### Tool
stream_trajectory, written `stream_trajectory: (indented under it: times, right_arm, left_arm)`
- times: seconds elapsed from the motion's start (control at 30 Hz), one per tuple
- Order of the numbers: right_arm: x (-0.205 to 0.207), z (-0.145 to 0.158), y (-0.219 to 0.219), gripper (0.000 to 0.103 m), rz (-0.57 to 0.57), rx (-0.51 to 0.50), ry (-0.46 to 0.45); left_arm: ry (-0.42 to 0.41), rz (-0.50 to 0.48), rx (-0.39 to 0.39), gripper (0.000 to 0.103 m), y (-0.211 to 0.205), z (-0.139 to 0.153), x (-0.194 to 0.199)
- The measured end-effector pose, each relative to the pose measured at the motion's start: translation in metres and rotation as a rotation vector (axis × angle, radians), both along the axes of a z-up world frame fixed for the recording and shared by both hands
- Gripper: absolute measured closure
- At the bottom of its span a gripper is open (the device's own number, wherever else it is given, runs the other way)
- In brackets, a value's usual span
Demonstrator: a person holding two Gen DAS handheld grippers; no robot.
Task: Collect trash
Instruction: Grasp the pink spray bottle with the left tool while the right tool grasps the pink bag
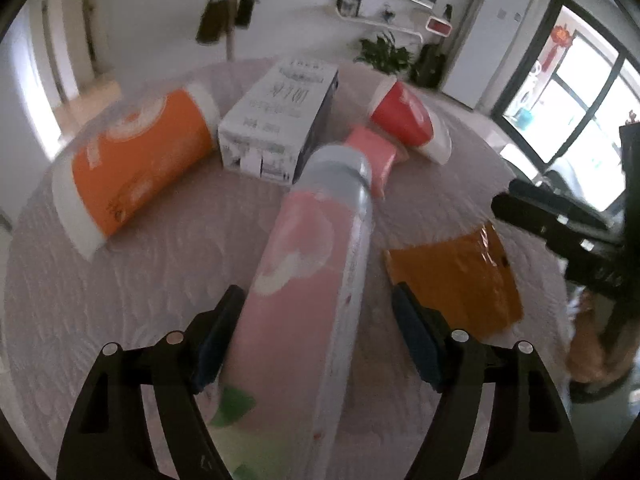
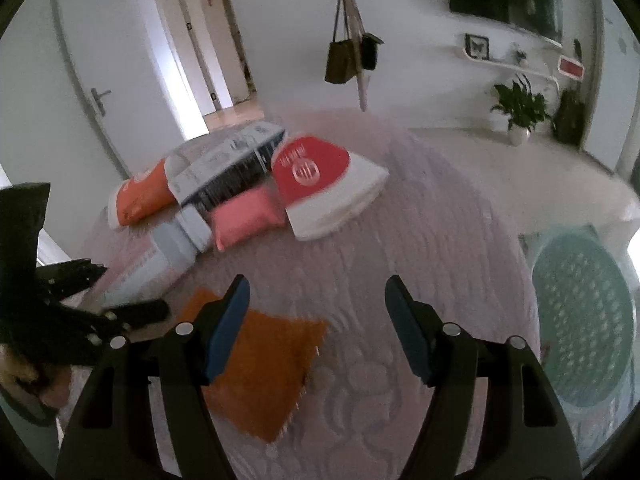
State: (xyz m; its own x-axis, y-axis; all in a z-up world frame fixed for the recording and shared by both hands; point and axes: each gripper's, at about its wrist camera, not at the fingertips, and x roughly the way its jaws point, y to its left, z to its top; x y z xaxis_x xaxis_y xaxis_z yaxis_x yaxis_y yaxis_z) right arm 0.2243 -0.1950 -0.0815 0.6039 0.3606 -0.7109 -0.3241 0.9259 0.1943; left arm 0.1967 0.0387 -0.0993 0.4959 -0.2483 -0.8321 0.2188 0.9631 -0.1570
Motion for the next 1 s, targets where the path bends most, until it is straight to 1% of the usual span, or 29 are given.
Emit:
stream_trajectory:
  times: [0.03, 0.07, 0.1, 0.2, 0.27, 0.33, 0.43, 0.53, 0.6, 0.67, 0.73, 0.8, 0.87, 0.9, 0.97, 1.0]
  right_arm:
    - [0.006, 0.006, 0.005, 0.037, 0.010, -0.004, -0.012]
    - [0.010, 0.010, 0.008, 0.037, 0.014, -0.011, -0.022]
    - [0.014, 0.013, 0.013, 0.037, 0.014, -0.023, -0.031]
    - [0.024, 0.016, 0.026, 0.037, 0.037, -0.027, -0.030]
    - [0.027, 0.011, 0.034, 0.037, 0.069, -0.005, 0.005]
    - [0.029, 0.002, 0.047, 0.037, 0.114, 0.035, 0.070]
    - [0.034, -0.008, 0.061, 0.037, 0.122, 0.056, 0.124]
    - [0.054, -0.014, 0.066, 0.037, 0.040, 0.077, 0.195]
    - [0.069, -0.018, 0.064, 0.037, -0.012, 0.146, 0.247]
    - [0.081, -0.023, 0.065, 0.036, -0.066, 0.195, 0.296]
    - [0.084, -0.022, 0.068, 0.036, -0.101, 0.201, 0.292]
    - [0.085, -0.020, 0.076, 0.037, -0.137, 0.177, 0.279]
    - [0.083, -0.018, 0.086, 0.037, -0.161, 0.116, 0.250]
    - [0.079, -0.017, 0.094, 0.037, -0.166, 0.069, 0.227]
    - [0.070, -0.016, 0.107, 0.043, -0.169, -0.033, 0.178]
    - [0.067, -0.017, 0.109, 0.045, -0.163, -0.059, 0.161]
  left_arm:
    - [-0.013, 0.010, 0.016, 0.033, -0.002, 0.000, 0.000]
    - [-0.025, 0.017, 0.027, 0.046, -0.003, 0.001, -0.001]
    - [-0.041, 0.026, 0.030, 0.052, -0.002, 0.001, -0.002]
    - [-0.060, 0.053, -0.061, 0.057, 0.009, 0.001, -0.011]
    - [-0.083, 0.088, -0.128, 0.057, 0.022, 0.001, -0.021]
    - [-0.095, 0.119, -0.185, 0.057, 0.033, 0.001, -0.031]
    - [-0.134, 0.163, -0.229, 0.057, 0.049, 0.000, -0.044]
    - [-0.135, 0.184, -0.270, 0.057, 0.057, -0.006, -0.048]
    - [-0.130, 0.193, -0.312, 0.057, 0.062, -0.008, -0.051]
    - [-0.146, 0.193, -0.334, 0.057, 0.063, -0.007, -0.052]
    - [-0.143, 0.197, -0.337, 0.057, 0.062, -0.009, -0.051]
    - [-0.150, 0.189, -0.332, 0.057, 0.058, -0.008, -0.053]
    - [-0.157, 0.177, -0.341, 0.057, 0.062, -0.008, -0.052]
    - [-0.159, 0.175, -0.345, 0.057, 0.062, -0.008, -0.055]
    - [-0.158, 0.179, -0.350, 0.057, 0.062, -0.009, -0.056]
    - [-0.160, 0.180, -0.355, 0.057, 0.065, -0.009, -0.056]
